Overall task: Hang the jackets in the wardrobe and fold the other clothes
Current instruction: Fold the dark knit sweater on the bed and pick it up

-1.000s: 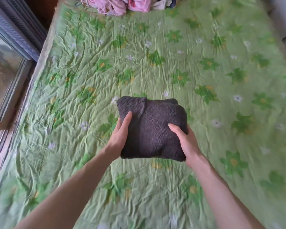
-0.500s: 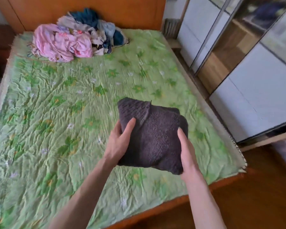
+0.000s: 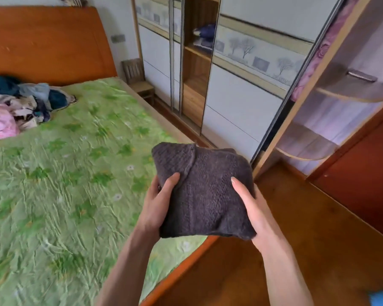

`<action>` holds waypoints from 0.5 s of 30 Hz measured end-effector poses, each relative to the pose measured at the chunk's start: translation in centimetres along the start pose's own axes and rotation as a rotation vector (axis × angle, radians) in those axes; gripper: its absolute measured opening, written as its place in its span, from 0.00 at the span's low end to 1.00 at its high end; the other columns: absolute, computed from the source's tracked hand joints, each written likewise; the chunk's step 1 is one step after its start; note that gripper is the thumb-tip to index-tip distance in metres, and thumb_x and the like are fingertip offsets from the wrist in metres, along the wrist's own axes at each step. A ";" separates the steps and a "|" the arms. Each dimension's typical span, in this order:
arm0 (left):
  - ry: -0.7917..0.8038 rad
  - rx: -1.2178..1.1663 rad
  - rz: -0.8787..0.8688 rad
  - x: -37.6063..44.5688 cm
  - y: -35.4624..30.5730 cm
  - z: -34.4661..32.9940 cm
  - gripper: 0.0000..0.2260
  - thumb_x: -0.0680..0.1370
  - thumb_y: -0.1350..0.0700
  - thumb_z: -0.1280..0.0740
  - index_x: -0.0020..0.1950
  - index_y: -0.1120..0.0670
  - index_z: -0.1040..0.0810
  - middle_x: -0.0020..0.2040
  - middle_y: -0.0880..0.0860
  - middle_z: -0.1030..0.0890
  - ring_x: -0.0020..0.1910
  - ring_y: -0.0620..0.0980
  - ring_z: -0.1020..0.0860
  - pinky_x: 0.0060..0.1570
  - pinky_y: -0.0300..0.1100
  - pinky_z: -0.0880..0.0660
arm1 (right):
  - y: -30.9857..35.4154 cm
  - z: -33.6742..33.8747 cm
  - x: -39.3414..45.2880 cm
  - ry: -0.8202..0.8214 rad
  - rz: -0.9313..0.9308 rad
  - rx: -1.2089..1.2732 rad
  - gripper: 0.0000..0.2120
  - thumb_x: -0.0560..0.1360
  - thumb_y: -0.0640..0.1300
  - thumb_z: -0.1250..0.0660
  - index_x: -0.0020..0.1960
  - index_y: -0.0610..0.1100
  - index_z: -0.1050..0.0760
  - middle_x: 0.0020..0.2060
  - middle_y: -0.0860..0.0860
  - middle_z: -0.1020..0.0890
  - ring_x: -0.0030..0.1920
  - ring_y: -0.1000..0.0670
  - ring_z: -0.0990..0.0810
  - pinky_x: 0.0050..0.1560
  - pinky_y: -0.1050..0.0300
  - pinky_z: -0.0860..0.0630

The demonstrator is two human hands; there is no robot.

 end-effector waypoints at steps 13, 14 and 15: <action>0.186 0.042 0.049 2.2 1.9 -20.0 0.27 0.69 0.38 0.23 0.63 0.50 0.21 0.53 0.52 0.12 0.51 0.55 0.12 0.59 0.57 0.18 | 5.8 18.7 3.2 -0.195 0.062 -0.017 0.39 0.68 0.69 0.31 0.76 0.59 0.33 0.57 0.59 0.22 0.51 0.53 0.21 0.39 0.61 0.20; 0.192 0.036 0.050 2.8 1.9 -21.0 0.28 0.68 0.37 0.23 0.64 0.49 0.21 0.54 0.53 0.12 0.51 0.55 0.13 0.59 0.57 0.18 | 6.4 19.3 3.8 -0.198 0.063 -0.018 0.40 0.67 0.70 0.31 0.76 0.59 0.32 0.60 0.58 0.22 0.51 0.53 0.21 0.40 0.60 0.20; 0.200 0.029 0.052 3.5 1.9 -21.9 0.28 0.69 0.38 0.23 0.64 0.49 0.21 0.54 0.53 0.12 0.51 0.55 0.13 0.58 0.57 0.17 | 6.8 20.0 4.5 -0.201 0.058 -0.020 0.40 0.66 0.70 0.31 0.76 0.59 0.33 0.62 0.57 0.22 0.52 0.53 0.21 0.40 0.60 0.20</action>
Point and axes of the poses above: each hand's wrist, its own x-axis towards the middle knuckle, its own z-axis out of the back of the hand, y = z × x, the point moved 3 cm from there along x, towards the middle knuckle
